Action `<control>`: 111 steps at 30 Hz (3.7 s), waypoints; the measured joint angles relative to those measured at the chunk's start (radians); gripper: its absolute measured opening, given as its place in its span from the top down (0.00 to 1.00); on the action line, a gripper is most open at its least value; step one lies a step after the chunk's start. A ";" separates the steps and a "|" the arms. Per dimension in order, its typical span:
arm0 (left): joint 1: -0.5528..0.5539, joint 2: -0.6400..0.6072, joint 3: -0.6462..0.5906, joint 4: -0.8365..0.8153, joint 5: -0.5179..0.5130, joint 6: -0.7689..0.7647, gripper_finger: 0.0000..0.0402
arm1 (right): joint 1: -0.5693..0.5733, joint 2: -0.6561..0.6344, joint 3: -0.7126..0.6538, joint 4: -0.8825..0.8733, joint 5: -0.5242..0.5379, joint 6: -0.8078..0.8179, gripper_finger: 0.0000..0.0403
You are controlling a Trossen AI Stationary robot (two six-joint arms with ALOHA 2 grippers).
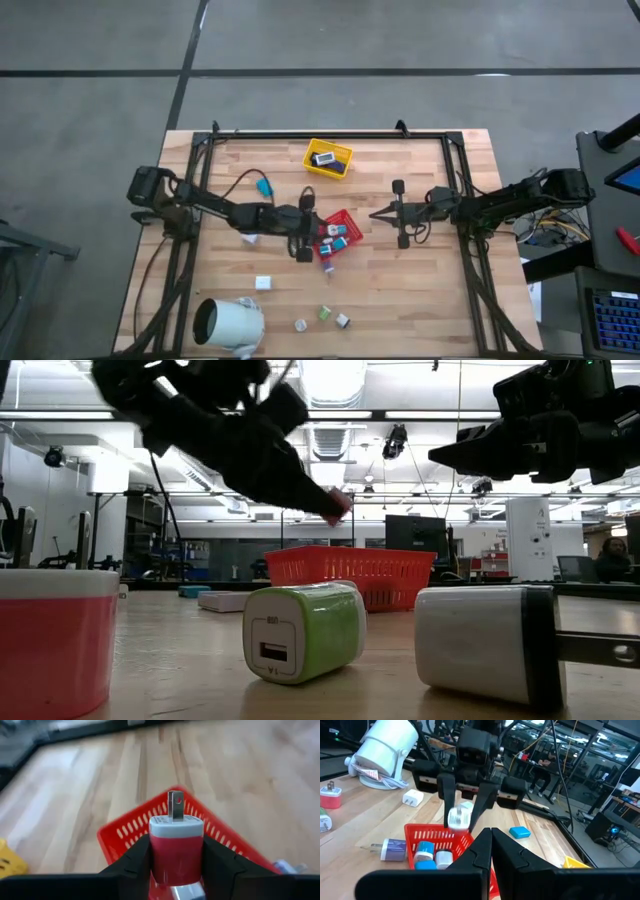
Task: Pick & Place Office items
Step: Put the top pink and white charger adapter into the red bin, then put the violet charger adapter into the red bin
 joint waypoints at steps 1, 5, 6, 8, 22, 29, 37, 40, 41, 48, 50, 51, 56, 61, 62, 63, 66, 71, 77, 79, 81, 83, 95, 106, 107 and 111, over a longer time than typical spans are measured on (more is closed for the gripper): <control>0.003 0.007 0.028 -0.050 0.000 -0.002 0.68 | 0.000 0.000 0.000 -0.001 0.000 0.000 0.98; 0.015 0.028 0.130 -0.244 0.003 -0.009 0.68 | 0.000 0.000 0.000 -0.007 0.000 0.000 0.98; 0.016 0.032 0.147 -0.281 0.006 -0.009 0.68 | 0.000 0.000 0.000 -0.007 0.000 0.000 0.98; 0.022 0.049 0.181 -0.330 0.022 -0.009 0.68 | 0.000 0.000 0.000 -0.008 0.003 0.000 0.98; 0.049 0.149 0.288 -0.521 0.100 -0.003 0.68 | 0.000 0.000 0.000 -0.014 0.002 0.000 0.98; 0.062 0.170 0.312 -0.559 0.131 0.010 0.68 | 0.000 0.000 0.000 -0.014 0.003 0.000 0.98; 0.066 0.176 0.320 -0.572 0.156 0.026 0.68 | 0.000 0.000 0.000 -0.014 0.004 0.000 0.98; 0.070 0.176 0.321 -0.571 0.159 0.026 0.68 | 0.000 0.000 0.000 -0.014 0.004 0.000 0.98; 0.072 0.176 0.321 -0.571 0.159 0.026 0.68 | 0.000 0.000 0.000 -0.014 0.005 0.000 0.98; 0.072 0.176 0.323 -0.569 0.159 0.025 0.60 | 0.000 0.000 0.000 -0.014 0.006 0.000 0.98; 0.073 0.176 0.323 -0.569 0.159 0.025 0.57 | 0.000 0.000 0.000 -0.015 0.006 0.000 0.98; 0.074 0.176 0.323 -0.569 0.159 0.026 0.56 | 0.000 0.000 0.000 -0.016 0.006 0.000 0.98; 0.074 0.176 0.326 -0.569 0.176 0.043 0.59 | 0.000 0.000 0.000 -0.018 0.006 0.000 0.98; 0.074 0.176 0.338 -0.569 0.183 0.061 0.60 | 0.000 0.000 0.000 -0.023 0.006 0.000 0.98; 0.075 0.176 0.340 -0.569 0.183 0.065 0.60 | 0.000 0.000 0.000 -0.023 0.006 0.000 0.98; 0.076 0.176 0.343 -0.569 0.183 0.069 0.60 | 0.000 0.000 0.000 -0.024 0.006 0.000 0.98; 0.080 0.176 0.346 -0.569 0.182 0.079 0.58 | -0.001 0.000 0.000 -0.036 0.006 0.000 0.98; 0.091 0.176 0.347 -0.569 0.182 0.079 0.53 | -0.001 0.000 0.000 -0.037 0.006 0.000 0.98; 0.099 0.176 0.347 -0.569 0.177 0.085 0.49 | -0.001 0.000 0.000 -0.037 0.006 0.000 0.98; 0.099 0.173 0.347 -0.569 0.168 0.102 0.49 | -0.001 0.000 0.000 -0.037 0.006 0.000 0.98; 0.098 0.170 0.349 -0.562 0.145 0.117 0.49 | -0.001 0.000 0.000 -0.038 0.006 0.000 0.98; 0.095 0.165 0.354 -0.552 0.129 0.136 0.49 | -0.001 0.000 0.000 -0.040 0.006 0.004 0.98; 0.063 0.100 0.328 -0.462 0.115 0.176 0.49 | 0.000 0.000 0.000 -0.090 -0.055 0.073 0.98; 0.029 -0.007 0.211 -0.396 0.114 0.156 0.49 | 0.018 0.000 0.063 -0.219 -0.151 0.122 0.98; 0.027 -0.026 0.199 -0.391 0.114 0.150 0.49 | 0.018 0.000 0.077 -0.260 -0.146 0.124 0.98; 0.017 -0.086 0.132 -0.361 0.114 0.128 0.49 | 0.019 0.000 0.125 -0.415 -0.118 0.178 0.98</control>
